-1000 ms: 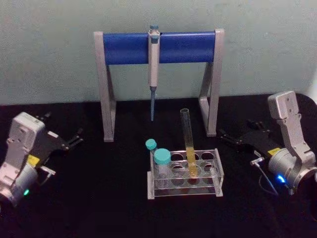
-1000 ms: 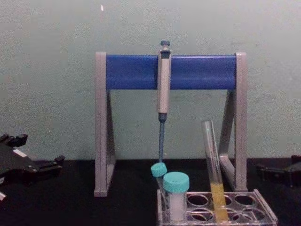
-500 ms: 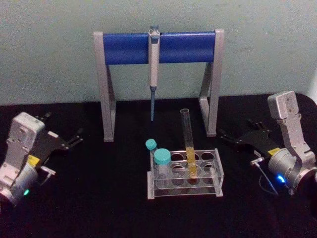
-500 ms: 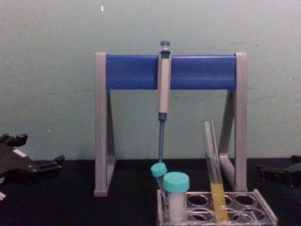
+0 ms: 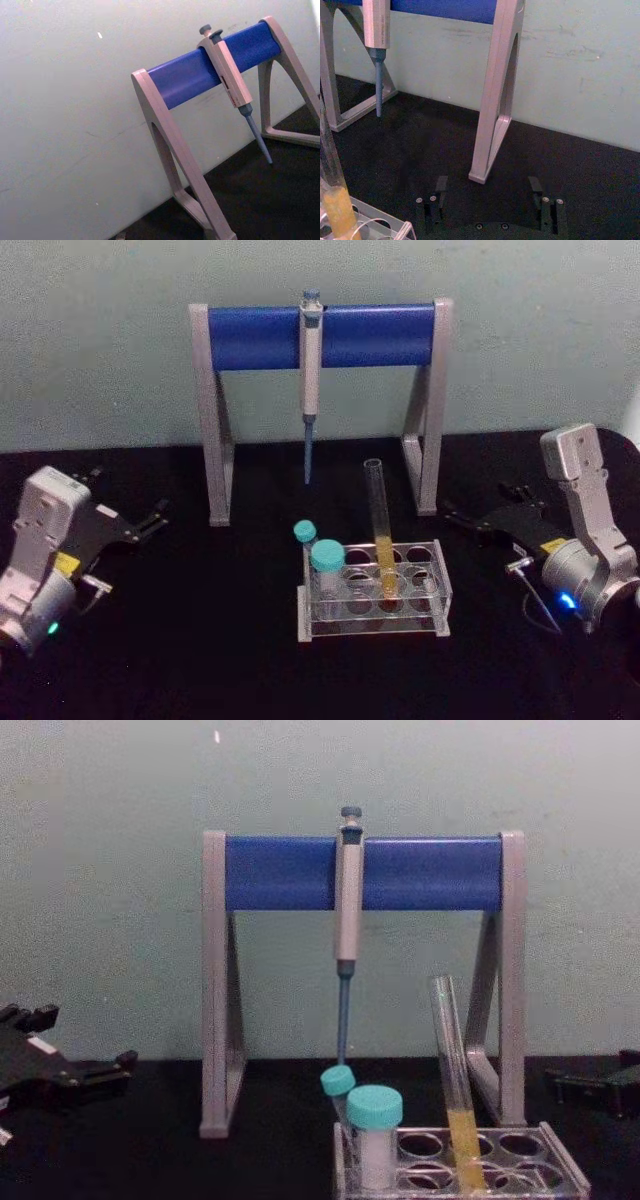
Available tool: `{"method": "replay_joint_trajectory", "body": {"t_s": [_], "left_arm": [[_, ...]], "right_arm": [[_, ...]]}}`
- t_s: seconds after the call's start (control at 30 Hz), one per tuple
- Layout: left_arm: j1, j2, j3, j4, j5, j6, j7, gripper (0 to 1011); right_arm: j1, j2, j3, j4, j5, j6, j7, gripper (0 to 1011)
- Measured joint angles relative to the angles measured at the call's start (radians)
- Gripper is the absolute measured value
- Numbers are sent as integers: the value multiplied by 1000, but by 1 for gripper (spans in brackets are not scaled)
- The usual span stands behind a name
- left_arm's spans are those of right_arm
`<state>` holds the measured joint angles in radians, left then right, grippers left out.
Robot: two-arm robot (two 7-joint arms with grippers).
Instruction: Pick up the test tube from the test tube rack, shake it, then place it back into the test tube rack.
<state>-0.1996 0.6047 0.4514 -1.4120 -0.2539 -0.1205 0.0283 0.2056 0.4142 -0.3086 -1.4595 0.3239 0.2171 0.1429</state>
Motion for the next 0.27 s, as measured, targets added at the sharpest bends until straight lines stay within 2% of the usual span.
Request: {"method": "replay_joint_trajectory", "body": {"t_s": [0.27], "left_arm": [[0,0,0,0,0,0,0,1001]], "right_arm": [[0,0,0,0,0,0,0,1000]]}}
